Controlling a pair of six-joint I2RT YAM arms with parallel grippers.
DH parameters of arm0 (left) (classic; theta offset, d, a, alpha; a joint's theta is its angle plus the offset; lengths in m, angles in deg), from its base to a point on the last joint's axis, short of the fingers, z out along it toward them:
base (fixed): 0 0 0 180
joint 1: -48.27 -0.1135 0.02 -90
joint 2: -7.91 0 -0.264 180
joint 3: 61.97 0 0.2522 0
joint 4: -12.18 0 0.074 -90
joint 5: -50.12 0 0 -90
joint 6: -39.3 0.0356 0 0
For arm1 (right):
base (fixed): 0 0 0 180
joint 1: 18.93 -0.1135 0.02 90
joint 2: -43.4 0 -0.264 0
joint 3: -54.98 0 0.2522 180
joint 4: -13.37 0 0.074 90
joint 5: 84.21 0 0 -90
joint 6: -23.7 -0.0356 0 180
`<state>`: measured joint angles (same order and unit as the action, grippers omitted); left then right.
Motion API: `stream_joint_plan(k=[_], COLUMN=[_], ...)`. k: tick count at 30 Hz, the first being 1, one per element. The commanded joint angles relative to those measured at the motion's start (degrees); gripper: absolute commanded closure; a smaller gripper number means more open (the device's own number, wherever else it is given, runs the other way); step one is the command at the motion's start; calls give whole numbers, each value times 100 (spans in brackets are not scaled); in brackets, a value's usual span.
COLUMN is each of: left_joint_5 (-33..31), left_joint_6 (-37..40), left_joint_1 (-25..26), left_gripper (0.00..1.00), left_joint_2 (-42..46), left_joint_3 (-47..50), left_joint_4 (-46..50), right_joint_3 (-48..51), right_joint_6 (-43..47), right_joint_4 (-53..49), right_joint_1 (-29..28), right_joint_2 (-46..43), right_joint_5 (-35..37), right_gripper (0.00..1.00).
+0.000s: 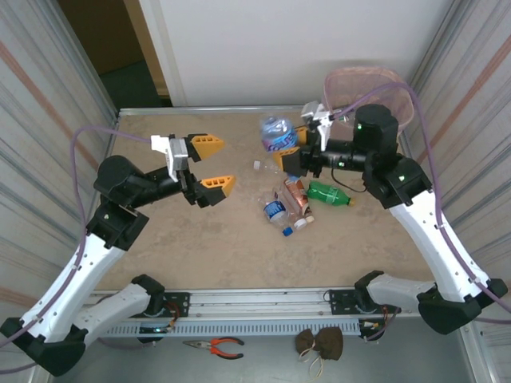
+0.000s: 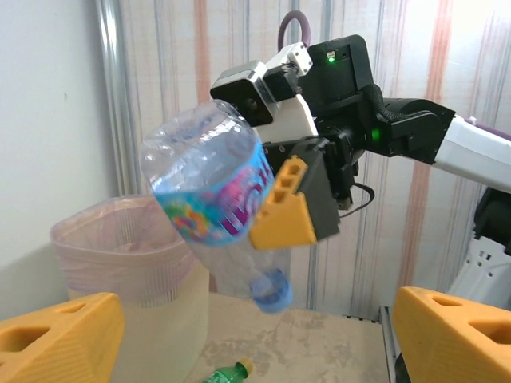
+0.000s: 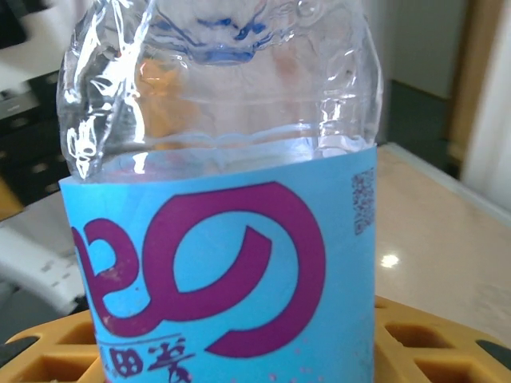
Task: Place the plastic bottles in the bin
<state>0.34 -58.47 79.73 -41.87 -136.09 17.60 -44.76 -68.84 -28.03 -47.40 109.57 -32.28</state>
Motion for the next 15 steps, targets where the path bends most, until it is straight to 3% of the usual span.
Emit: stream_joint_plan(k=[1,7,15], left_joint_5=[-224,-463,-417], left_joint_6=[-99,-257,-397], left_joint_1=[-31,-34,-29], left_gripper=[12,12,12], left_joint_2=[25,-69,-168], left_joint_3=[85,195,322], left_joint_4=[-242,-226,-340], right_joint_3=[-305,-685,-1355], right_joint_6=[-343,-657,-620], right_joint_4=[-73,-201,-571], right_joint_1=[523,1865,3191], right_joint_2=[-108,198,1060], right_joint_5=[488,672,917], right_gripper=[48,48,50])
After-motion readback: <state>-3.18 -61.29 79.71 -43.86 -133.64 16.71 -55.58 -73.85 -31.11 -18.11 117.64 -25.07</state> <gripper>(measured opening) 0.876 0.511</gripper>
